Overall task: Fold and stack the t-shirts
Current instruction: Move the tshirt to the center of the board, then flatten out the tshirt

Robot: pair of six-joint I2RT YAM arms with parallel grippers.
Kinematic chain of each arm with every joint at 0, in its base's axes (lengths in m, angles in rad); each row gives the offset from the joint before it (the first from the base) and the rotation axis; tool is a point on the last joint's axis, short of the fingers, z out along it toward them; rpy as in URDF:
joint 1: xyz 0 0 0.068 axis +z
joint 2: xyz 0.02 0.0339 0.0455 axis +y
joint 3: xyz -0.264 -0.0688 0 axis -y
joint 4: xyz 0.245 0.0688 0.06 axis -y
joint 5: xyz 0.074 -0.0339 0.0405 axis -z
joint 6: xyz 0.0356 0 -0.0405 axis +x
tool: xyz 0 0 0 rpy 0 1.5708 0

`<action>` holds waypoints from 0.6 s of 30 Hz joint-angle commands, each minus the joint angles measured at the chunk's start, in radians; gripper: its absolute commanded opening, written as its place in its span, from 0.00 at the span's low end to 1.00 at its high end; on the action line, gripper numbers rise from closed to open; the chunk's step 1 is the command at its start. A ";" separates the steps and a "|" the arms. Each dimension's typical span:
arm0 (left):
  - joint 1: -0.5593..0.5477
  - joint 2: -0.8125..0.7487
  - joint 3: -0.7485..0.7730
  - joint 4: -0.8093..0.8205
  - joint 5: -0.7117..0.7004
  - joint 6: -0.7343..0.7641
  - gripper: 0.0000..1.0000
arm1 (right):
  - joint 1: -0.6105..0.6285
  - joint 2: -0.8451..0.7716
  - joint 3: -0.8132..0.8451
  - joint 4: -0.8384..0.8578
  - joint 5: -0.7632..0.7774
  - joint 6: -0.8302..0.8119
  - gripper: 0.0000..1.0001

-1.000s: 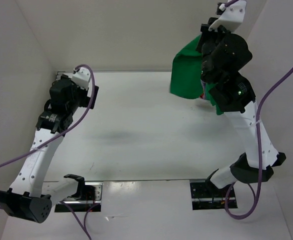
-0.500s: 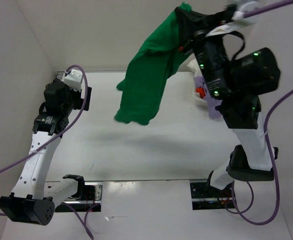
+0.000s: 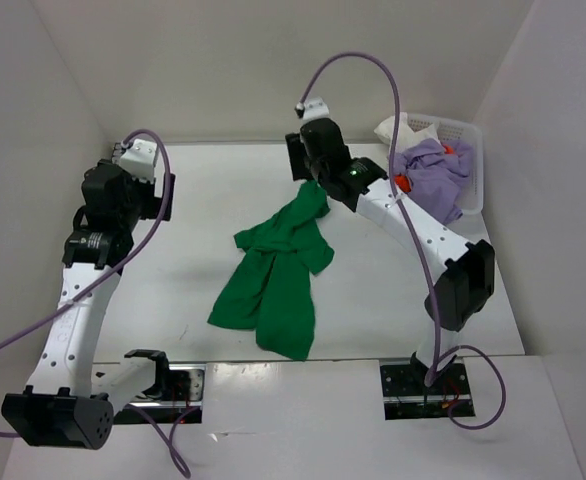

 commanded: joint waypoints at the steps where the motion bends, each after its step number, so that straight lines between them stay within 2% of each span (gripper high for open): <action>1: -0.003 -0.005 -0.026 0.022 0.073 0.033 1.00 | -0.117 -0.036 -0.124 0.006 -0.133 0.225 0.56; 2: -0.003 -0.005 -0.035 0.002 0.097 0.073 1.00 | -0.153 -0.047 -0.207 0.035 -0.156 0.252 0.43; 4: -0.032 -0.014 -0.072 -0.044 0.184 0.127 1.00 | -0.241 -0.032 -0.279 0.035 -0.182 0.310 0.27; 5: -0.045 -0.014 -0.086 -0.062 0.208 0.151 1.00 | -0.259 -0.020 -0.292 0.021 -0.182 0.311 0.14; 7: -0.089 -0.014 -0.113 -0.105 0.254 0.219 1.00 | -0.272 0.013 -0.301 0.000 -0.136 0.320 0.06; 9: -0.123 -0.005 -0.144 -0.127 0.254 0.266 1.00 | -0.281 0.072 -0.310 -0.029 -0.098 0.320 0.00; 13: -0.235 0.058 -0.163 -0.171 0.234 0.341 1.00 | -0.338 0.165 -0.299 -0.074 -0.043 0.378 0.00; 18: -0.365 0.140 -0.132 -0.208 0.194 0.424 1.00 | -0.420 0.183 -0.324 -0.104 0.032 0.436 0.00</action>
